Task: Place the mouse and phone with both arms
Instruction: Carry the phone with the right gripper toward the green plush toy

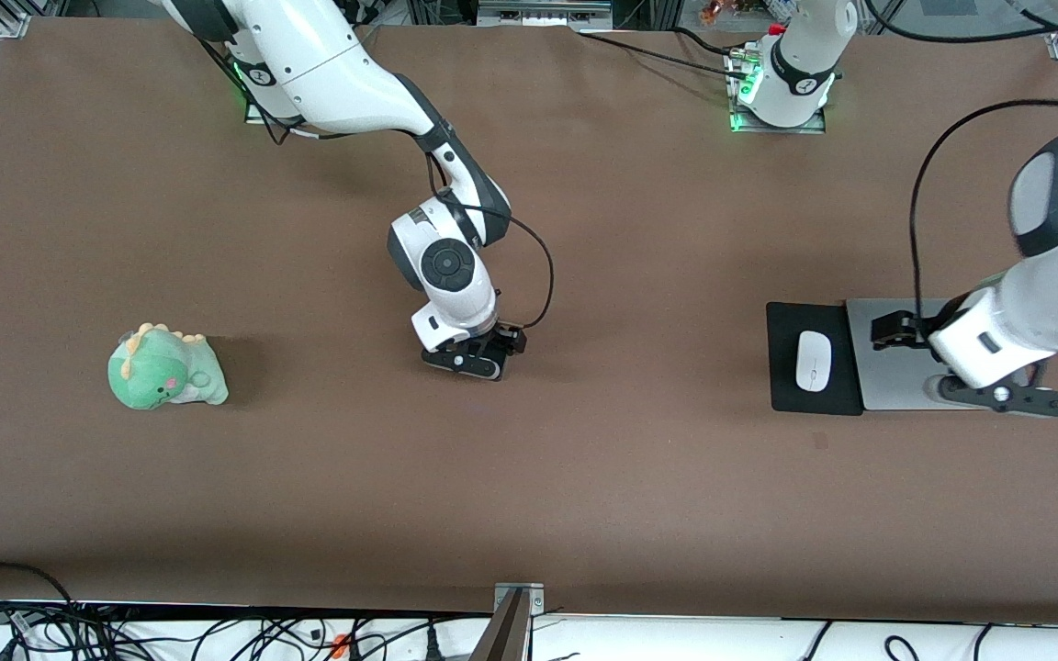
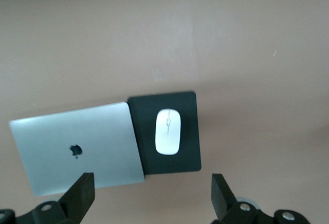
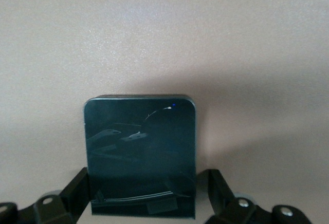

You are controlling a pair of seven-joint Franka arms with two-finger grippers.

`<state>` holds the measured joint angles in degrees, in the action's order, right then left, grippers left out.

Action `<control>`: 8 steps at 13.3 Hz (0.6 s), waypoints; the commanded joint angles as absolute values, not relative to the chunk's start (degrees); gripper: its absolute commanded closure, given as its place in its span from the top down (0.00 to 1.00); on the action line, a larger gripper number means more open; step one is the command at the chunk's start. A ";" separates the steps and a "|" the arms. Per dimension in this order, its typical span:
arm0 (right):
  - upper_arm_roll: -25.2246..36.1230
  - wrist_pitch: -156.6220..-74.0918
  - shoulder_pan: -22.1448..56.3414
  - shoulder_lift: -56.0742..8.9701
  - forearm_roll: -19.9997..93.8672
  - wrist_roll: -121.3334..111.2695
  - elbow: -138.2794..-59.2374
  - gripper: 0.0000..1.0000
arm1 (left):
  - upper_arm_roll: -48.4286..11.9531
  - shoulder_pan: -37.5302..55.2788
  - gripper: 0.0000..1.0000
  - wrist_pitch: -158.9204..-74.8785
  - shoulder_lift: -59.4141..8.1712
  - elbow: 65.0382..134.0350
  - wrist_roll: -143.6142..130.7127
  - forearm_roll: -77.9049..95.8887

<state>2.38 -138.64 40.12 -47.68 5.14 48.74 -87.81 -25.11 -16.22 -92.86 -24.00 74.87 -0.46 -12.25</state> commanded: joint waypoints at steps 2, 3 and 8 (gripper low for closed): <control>3.08 -138.26 39.99 -47.55 4.31 45.89 -87.45 0.63 | -25.58 -16.17 1.00 -90.79 -23.99 68.82 0.44 -11.34; 3.16 -137.38 39.56 -47.20 4.31 43.96 -87.45 0.57 | -25.58 -16.00 1.00 -90.09 -23.91 68.82 0.27 -11.69; 3.25 -125.97 32.63 -41.14 4.83 30.62 -87.36 0.54 | -25.66 -15.56 1.00 -89.47 -23.91 68.82 0.00 -11.51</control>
<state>4.09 -130.88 36.51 -45.35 4.91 36.73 -86.66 -25.50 -15.93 -90.82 -23.65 70.06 -0.46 -12.23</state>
